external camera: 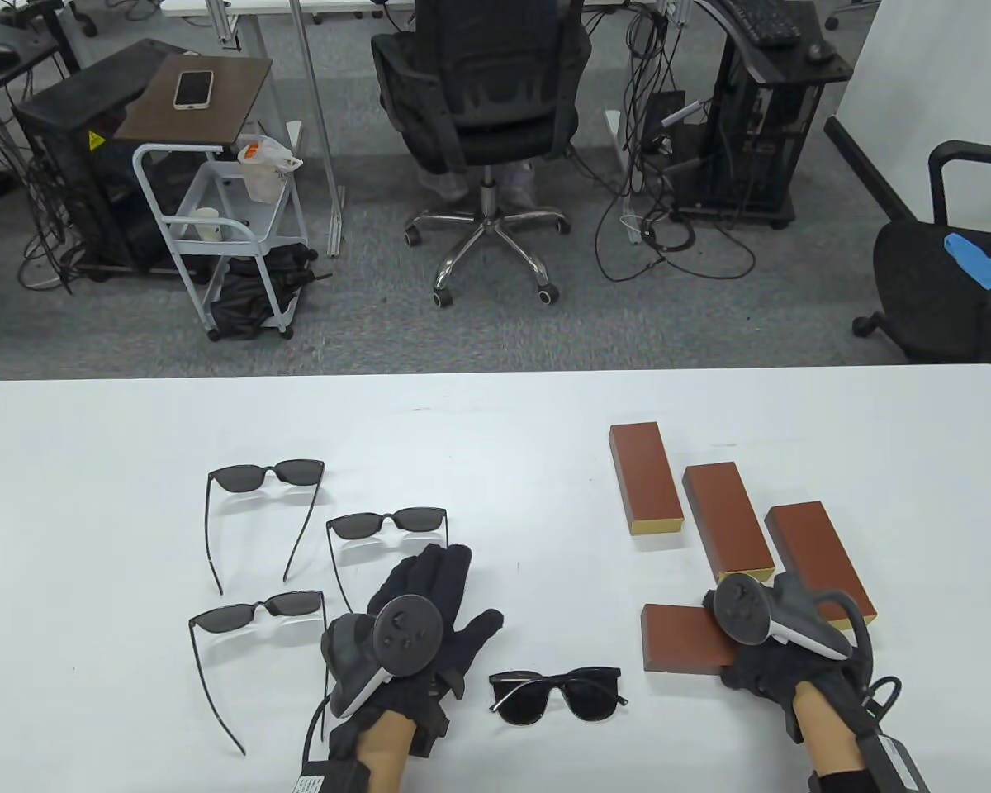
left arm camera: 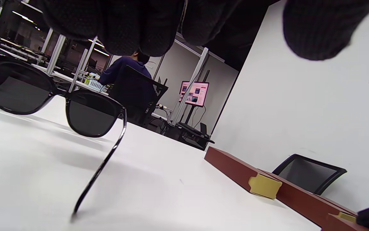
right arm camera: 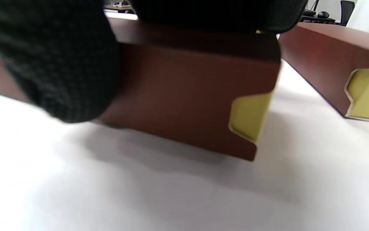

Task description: Slide to open storage boxes and store sunglasses

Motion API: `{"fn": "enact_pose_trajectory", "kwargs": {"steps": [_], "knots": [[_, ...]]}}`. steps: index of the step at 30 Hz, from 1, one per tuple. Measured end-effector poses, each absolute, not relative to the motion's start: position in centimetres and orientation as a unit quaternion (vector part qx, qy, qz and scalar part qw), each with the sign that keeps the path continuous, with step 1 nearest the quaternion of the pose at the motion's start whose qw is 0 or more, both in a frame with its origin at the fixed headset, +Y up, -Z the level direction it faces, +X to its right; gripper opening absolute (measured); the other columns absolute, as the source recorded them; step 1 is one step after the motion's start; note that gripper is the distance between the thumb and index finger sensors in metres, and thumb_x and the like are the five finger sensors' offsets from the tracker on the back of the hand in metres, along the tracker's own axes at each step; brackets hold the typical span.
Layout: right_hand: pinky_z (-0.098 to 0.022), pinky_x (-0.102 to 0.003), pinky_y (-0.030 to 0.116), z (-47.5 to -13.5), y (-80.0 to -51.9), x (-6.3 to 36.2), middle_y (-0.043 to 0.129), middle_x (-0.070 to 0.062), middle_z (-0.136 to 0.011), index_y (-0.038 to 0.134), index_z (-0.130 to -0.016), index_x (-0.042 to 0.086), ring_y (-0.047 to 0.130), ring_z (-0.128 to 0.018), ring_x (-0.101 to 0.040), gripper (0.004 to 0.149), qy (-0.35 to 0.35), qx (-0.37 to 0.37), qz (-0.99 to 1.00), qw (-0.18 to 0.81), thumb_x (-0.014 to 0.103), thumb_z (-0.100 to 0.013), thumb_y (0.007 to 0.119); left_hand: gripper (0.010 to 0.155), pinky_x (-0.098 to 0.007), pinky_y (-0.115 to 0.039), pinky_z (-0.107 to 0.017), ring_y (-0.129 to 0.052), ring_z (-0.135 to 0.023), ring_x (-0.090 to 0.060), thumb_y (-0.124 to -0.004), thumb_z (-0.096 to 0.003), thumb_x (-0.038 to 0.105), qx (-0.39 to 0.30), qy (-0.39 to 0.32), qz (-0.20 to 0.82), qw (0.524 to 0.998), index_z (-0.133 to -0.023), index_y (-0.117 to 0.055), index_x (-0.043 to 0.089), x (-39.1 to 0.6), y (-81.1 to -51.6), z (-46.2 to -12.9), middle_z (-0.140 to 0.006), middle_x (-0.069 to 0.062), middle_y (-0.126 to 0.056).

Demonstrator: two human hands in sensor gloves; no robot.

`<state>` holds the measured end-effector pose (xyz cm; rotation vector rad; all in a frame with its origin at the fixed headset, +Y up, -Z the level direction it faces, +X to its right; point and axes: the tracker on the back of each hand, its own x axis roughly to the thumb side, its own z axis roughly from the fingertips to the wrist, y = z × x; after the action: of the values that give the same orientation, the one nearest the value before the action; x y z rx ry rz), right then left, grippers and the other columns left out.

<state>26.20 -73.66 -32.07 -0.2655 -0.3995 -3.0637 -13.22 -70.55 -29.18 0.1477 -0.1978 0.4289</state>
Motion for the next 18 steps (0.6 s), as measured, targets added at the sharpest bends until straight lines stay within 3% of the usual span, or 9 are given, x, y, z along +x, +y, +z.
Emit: {"fn": "enact_pose_trajectory", "kwargs": {"steps": [5, 12, 18], "knots": [[-0.069, -0.051, 0.059, -32.1, -71.1, 25.4, 0.064, -0.007, -0.099, 0.058, -0.092, 0.029, 0.066, -0.090, -0.035, 0.086, -0.091, -0.089, -0.992, -0.001, 0.047, -0.019, 0.100, 0.090, -0.058, -0.066, -0.066, -0.069, -0.101, -0.034, -0.077, -0.0312, 0.078, 0.083, -0.143, 0.220, 0.961, -0.108, -0.058, 0.036, -12.8, -70.2, -29.0, -0.114, -0.002, -0.064], [-0.068, -0.051, 0.061, -31.5, -67.2, 19.1, 0.065, -0.008, -0.098, 0.059, -0.092, 0.029, 0.068, -0.088, -0.035, 0.086, -0.046, -0.171, -0.983, 0.048, 0.050, -0.020, 0.099, 0.099, -0.059, -0.068, -0.066, -0.070, -0.102, -0.032, -0.083, -0.0242, 0.082, 0.089, -0.242, 0.234, 0.937, -0.109, -0.056, 0.037, -11.2, -69.3, -28.4, -0.114, -0.001, -0.064], [-0.067, -0.051, 0.063, -30.8, -65.5, 14.0, 0.066, -0.008, -0.098, 0.059, -0.092, 0.028, 0.069, -0.087, -0.035, 0.086, -0.030, -0.227, -0.972, 0.045, 0.051, -0.019, 0.099, 0.104, -0.061, -0.067, -0.067, -0.068, -0.104, -0.032, -0.087, -0.0223, 0.080, 0.078, -0.271, 0.243, 0.928, -0.110, -0.051, 0.038, -10.3, -68.8, -28.0, -0.117, 0.000, -0.061]]}}
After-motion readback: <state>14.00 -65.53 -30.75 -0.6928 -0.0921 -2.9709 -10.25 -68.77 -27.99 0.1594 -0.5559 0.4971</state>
